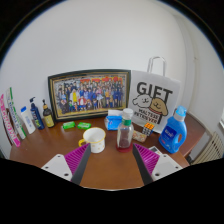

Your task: Pour water

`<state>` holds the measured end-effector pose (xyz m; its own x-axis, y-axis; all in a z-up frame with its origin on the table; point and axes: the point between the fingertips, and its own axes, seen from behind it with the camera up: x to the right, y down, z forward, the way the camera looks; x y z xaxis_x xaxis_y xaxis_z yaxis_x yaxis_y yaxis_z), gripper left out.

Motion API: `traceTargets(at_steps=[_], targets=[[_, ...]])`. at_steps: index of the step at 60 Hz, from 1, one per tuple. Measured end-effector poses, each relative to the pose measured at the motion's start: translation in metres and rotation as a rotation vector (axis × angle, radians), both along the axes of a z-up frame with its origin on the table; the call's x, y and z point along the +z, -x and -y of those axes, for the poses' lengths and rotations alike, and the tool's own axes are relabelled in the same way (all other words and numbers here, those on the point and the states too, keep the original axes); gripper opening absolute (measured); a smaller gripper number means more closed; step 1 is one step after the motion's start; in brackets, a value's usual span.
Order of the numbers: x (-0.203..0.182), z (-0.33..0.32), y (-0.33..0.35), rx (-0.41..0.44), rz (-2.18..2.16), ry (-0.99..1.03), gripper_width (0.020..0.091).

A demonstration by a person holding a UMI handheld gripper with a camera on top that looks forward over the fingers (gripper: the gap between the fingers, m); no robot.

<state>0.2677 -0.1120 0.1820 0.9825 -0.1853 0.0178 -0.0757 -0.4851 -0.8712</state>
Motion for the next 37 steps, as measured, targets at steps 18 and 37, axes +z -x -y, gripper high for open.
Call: traceTargets(at_steps=[18,37], targets=[[0.058,0.124,0.078,0.015,0.023,0.009,0.0852],[0.078,0.174,0.086,0.020,0.045,-0.020,0.0852]])
